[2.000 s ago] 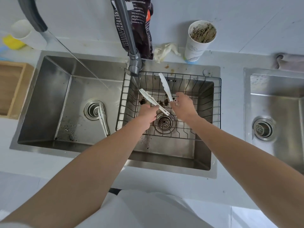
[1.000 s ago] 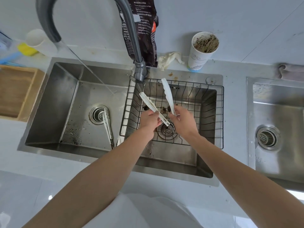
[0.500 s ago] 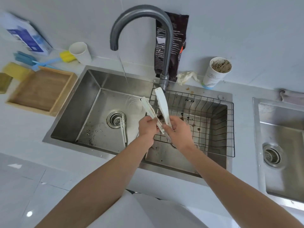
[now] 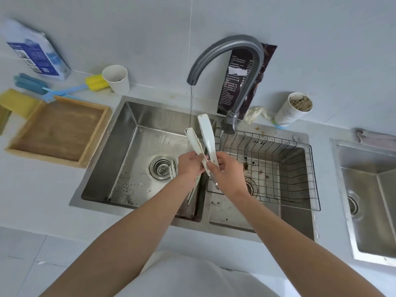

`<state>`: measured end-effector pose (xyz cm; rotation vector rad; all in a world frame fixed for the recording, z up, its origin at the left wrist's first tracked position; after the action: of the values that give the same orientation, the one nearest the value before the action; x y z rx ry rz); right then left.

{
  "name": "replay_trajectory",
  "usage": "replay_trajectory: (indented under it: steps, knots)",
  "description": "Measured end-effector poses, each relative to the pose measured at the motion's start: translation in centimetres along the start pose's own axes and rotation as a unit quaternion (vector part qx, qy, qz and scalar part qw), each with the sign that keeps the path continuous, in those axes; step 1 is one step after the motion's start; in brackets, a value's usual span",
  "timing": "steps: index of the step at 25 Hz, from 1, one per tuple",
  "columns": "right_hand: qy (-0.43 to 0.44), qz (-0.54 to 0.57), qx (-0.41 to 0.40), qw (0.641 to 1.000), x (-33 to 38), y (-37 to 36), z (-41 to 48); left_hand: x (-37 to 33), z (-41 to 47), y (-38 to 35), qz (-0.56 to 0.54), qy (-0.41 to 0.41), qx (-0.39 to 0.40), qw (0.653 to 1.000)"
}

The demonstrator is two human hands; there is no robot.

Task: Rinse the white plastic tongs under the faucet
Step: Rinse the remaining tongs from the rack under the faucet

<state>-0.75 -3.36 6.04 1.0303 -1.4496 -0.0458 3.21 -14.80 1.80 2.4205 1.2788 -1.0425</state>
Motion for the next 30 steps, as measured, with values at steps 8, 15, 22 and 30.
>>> replay_trajectory:
  steps: [8, 15, 22, 30]
  knots:
    - [-0.026, -0.024, -0.043, 0.998, 2.4, -2.4, 0.1, -1.6, 1.5, 2.1, 0.021, 0.012, 0.065, 0.998]
    - [-0.036, -0.014, -0.063, 0.997, 3.7, -2.5, 1.2, -3.3, 2.6, 2.4, 0.018, 0.014, 0.084, 0.996]
    - [-0.048, 0.034, -0.077, 0.995, 4.0, -2.3, 1.8, -4.6, 3.2, 1.7, 0.020, 0.008, 0.087, 0.996]
    - [-0.039, 0.108, -0.074, 0.991, 5.0, -2.6, 2.3, -7.1, 4.5, 0.2, 0.115, -0.061, 0.047, 0.990]
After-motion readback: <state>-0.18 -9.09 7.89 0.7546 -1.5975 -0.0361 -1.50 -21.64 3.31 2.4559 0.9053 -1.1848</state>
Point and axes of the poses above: each hand's wrist, its own z-axis towards the middle knuckle, its own y-axis out of the back of the hand, x = y × z, the point moved 2 cm from there along z, towards the middle knuckle, and after that the axes turned 4 degrees about y, right-handed, at the moved point
